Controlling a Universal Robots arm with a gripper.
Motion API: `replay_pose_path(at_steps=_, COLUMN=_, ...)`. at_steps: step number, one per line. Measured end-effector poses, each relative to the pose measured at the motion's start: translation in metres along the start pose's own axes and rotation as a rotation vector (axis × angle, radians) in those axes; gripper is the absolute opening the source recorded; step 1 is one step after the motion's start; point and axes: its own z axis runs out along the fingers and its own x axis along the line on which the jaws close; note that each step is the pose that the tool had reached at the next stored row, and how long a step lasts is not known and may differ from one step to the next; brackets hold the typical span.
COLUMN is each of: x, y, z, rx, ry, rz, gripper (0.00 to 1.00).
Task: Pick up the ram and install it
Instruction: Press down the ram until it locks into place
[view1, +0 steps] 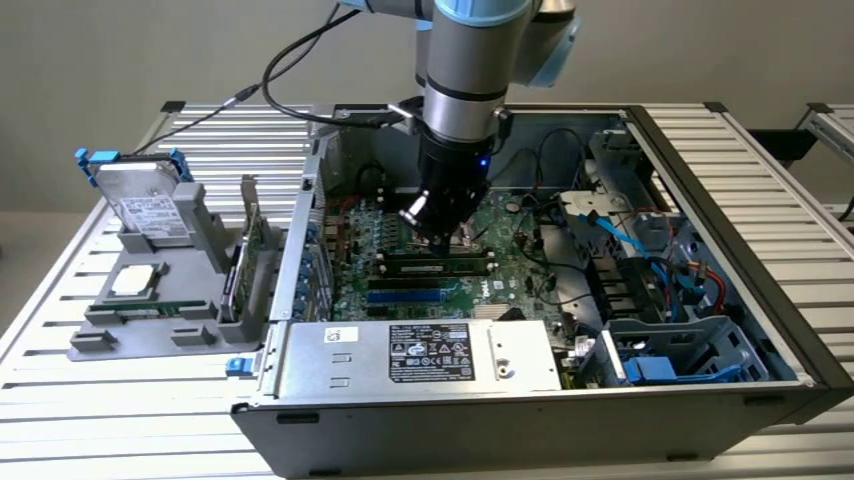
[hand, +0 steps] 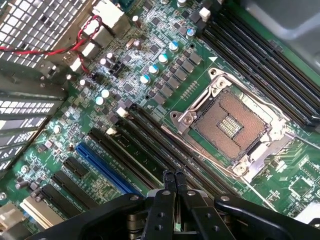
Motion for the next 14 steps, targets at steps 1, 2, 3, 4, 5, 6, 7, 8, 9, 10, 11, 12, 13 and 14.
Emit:
replay_pose_path(at_steps=1, x=0.0, y=0.0, z=0.0, rx=-0.0002, ry=0.0004, rz=0.012, gripper=0.1)
replay_pose_path(at_steps=2, x=0.0, y=0.0, z=-0.0001, rx=-0.0002, ry=0.0009, rz=0.023, gripper=0.1)
replay_pose_path(at_steps=3, x=0.0001, y=0.0, z=-0.0001, rx=-0.0001, ry=0.0014, rz=0.033, gripper=0.1)
replay_pose_path(at_steps=4, x=0.0001, y=0.0, z=-0.0003, rx=0.0001, ry=0.0019, rz=0.044, gripper=0.1)
replay_pose_path(at_steps=5, x=0.0001, y=0.0, z=-0.0005, rx=0.0003, ry=0.0027, rz=0.053, gripper=0.1)
replay_pose_path(at_steps=6, x=0.0, y=0.0, z=-0.0008, rx=0.0007, ry=0.0033, rz=0.064, gripper=0.1)
replay_pose_path(at_steps=7, x=0.0001, y=0.0, z=-0.001, rx=0.001, ry=0.0039, rz=0.074, gripper=0.1)
replay_pose_path(at_steps=8, x=0.0001, y=0.0, z=-0.0013, rx=0.0014, ry=0.0047, rz=0.085, gripper=0.1)
replay_pose_path(at_steps=9, x=0.0001, y=0.0, z=-0.0018, rx=0.0022, ry=0.0059, rz=0.094, gripper=0.1)
replay_pose_path(at_steps=10, x=0.0002, y=0.0, z=-0.0028, rx=0.0041, ry=0.0077, rz=0.103, gripper=0.1)
replay_pose_path(at_steps=11, x=0.0002, y=0.0, z=-0.0038, rx=0.0065, ry=0.0098, rz=0.11, gripper=0.1)
replay_pose_path(at_steps=12, x=0.0003, y=0.0, z=-0.0048, rx=0.0089, ry=0.0118, rz=0.118, gripper=0.1)
replay_pose_path(at_steps=13, x=0.0004, y=0.0001, z=-0.0059, rx=0.0113, ry=0.014, rz=0.126, gripper=0.1)
replay_pose_path(at_steps=14, x=0.0005, y=0.0001, z=-0.0069, rx=0.0137, ry=0.0161, rz=0.134, gripper=0.1)
